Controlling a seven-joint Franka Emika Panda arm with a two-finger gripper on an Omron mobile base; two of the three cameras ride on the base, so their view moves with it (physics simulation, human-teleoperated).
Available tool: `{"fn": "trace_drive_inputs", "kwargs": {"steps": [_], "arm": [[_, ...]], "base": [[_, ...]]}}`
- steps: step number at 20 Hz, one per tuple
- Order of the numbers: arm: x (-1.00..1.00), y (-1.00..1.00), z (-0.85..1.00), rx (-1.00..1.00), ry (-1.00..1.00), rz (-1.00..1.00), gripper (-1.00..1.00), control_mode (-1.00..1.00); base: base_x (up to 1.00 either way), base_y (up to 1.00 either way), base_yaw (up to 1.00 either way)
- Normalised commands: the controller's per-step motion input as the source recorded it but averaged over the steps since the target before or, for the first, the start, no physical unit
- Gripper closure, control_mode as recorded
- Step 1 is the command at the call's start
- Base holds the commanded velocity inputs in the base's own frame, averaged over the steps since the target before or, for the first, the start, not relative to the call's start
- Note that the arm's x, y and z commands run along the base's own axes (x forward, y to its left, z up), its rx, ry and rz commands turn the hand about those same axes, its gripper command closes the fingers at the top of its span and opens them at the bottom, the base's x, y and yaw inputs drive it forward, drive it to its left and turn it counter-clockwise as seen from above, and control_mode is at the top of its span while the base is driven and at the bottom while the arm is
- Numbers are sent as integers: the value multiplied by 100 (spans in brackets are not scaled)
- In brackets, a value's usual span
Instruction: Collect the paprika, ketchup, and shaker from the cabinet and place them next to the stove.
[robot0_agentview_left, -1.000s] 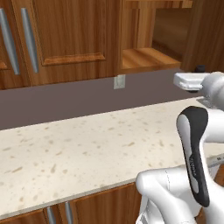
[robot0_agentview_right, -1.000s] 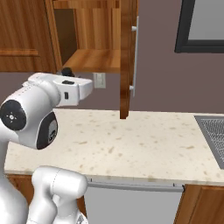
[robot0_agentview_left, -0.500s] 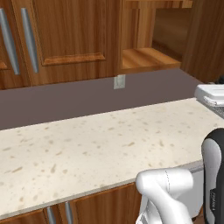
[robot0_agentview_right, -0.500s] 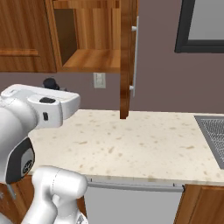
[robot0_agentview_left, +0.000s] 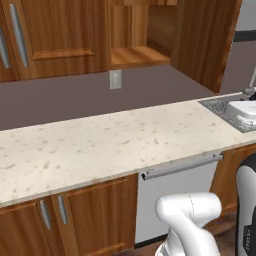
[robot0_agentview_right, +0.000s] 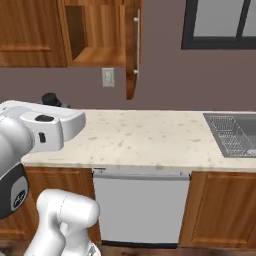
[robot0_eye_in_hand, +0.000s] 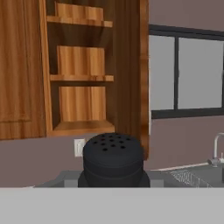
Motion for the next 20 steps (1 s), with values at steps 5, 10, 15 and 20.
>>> {"fn": "trace_drive_inputs", "kwargs": {"steps": [5, 10, 15, 20], "arm": [[0, 0, 0, 0, 0, 0, 100, 100], [0, 0, 0, 0, 0, 0, 100, 100], [0, 0, 0, 0, 0, 0, 100, 100], [0, 0, 0, 0, 0, 0, 100, 100]], "base": [[-66, -60, -31], [-27, -43, -50], [-14, -29, -56], [0, -34, -56]]}}
